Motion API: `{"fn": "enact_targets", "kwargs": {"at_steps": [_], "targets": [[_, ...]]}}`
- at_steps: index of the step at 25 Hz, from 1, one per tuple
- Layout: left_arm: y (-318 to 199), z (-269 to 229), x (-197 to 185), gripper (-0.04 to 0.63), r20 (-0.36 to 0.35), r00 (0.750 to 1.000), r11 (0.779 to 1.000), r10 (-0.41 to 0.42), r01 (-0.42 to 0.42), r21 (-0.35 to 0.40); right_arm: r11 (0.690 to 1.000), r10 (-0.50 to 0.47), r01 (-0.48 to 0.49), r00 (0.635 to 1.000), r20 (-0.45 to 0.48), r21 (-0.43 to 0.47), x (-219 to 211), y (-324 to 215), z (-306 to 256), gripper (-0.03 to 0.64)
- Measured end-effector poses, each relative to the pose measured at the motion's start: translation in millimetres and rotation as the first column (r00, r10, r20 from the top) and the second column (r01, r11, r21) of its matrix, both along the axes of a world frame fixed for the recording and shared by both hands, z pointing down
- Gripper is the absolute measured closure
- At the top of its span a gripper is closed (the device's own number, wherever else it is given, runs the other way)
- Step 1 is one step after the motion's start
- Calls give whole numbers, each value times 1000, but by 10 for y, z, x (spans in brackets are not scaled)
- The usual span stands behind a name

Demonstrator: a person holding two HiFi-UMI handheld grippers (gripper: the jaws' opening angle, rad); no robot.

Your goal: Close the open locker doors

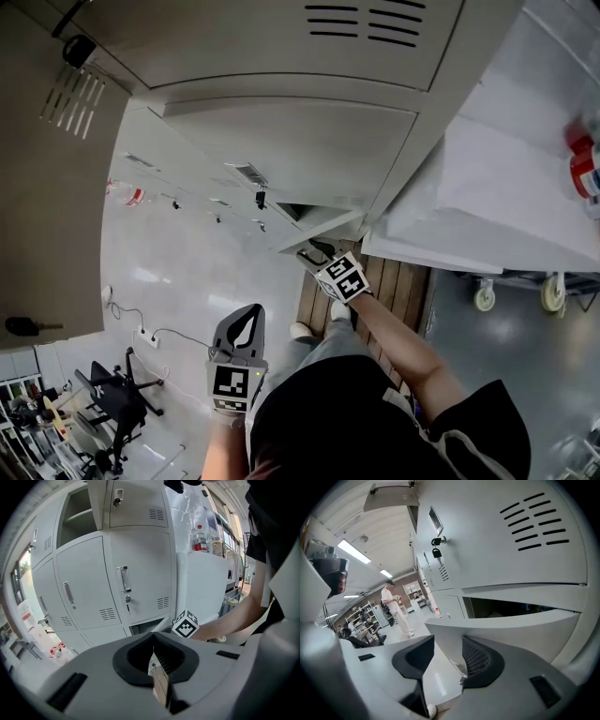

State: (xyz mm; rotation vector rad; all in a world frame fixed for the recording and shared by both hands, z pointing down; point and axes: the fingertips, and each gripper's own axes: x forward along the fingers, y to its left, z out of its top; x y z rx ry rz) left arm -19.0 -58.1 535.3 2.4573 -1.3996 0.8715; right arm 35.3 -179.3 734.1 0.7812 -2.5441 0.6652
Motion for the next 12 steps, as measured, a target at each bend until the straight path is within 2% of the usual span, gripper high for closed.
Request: {"fn": "enact_targets", "kwargs": {"at_steps": [4,12], "targets": [[28,18,-34,575,12,1000,1000,-17,17,-8,1000,1,0,999,-42,27,-10,-222,26,394],[147,94,-84,575,16,999,998,-45,45,-32,991,111,-100,986,-123,93,248,-666,171,288]]}}
